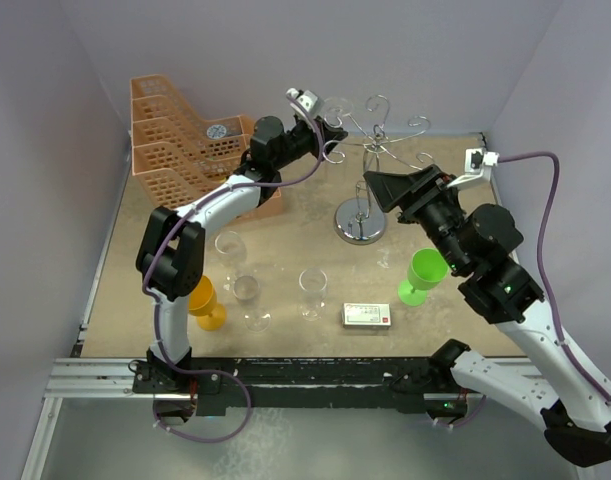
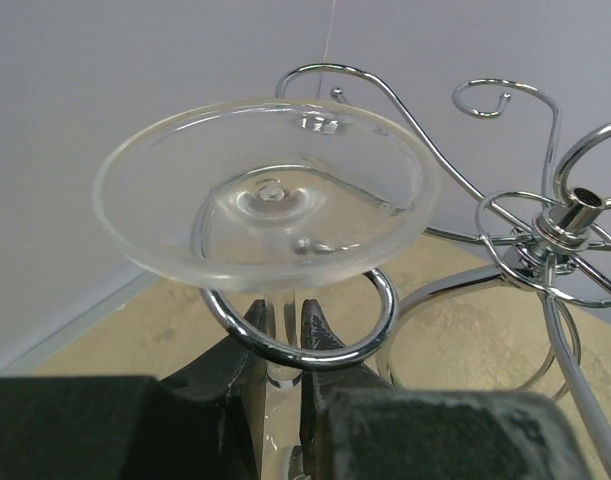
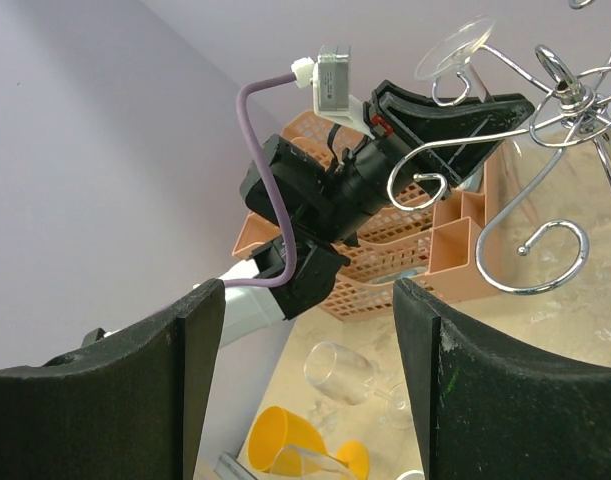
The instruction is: Place the wine glass upside down on the wine glass rack
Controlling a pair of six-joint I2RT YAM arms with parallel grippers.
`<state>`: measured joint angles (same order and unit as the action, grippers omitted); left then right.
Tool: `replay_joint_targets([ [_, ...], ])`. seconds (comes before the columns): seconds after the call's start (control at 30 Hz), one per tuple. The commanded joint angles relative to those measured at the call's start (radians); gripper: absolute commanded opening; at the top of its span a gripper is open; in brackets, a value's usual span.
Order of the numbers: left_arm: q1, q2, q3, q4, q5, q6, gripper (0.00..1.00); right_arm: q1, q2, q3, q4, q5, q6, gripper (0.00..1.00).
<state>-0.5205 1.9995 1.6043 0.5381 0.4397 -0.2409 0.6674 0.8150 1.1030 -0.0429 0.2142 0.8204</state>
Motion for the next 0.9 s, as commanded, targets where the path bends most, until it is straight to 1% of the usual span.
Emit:
replay_joint_targets([
  [0.0,-0.007,-0.022,0.005,0.098,-0.073,-0.033,0.00,0.001,-0.017,0.009,0.029,-0.010,0.007,0.70],
  [0.17,-0.008,-0.029,-0.017,0.131,-0.077,-0.037,0.00,0.001,-0.017,0.009,0.026,-0.009,0.008,0.70],
  [0.37,-0.004,-0.085,-0.109,0.157,-0.045,0.010,0.00,0.001,-0.026,0.006,0.018,-0.003,0.007,0.70],
  [0.53,-0.003,-0.118,-0.144,0.139,-0.033,0.047,0.00,0.001,-0.034,-0.003,0.020,0.006,0.006,0.70],
  [0.73,-0.004,-0.111,-0.145,0.122,0.035,0.081,0.00,0.001,-0.034,-0.006,0.020,0.002,0.006,0.70],
  [0.8,-0.006,-0.104,-0.142,0.091,0.026,0.112,0.00,0.001,-0.034,-0.009,0.020,0.003,0.007,0.70],
  [0.87,-0.007,-0.099,-0.141,0.064,-0.003,0.146,0.03,0.001,-0.034,-0.009,0.018,0.002,0.007,0.70],
])
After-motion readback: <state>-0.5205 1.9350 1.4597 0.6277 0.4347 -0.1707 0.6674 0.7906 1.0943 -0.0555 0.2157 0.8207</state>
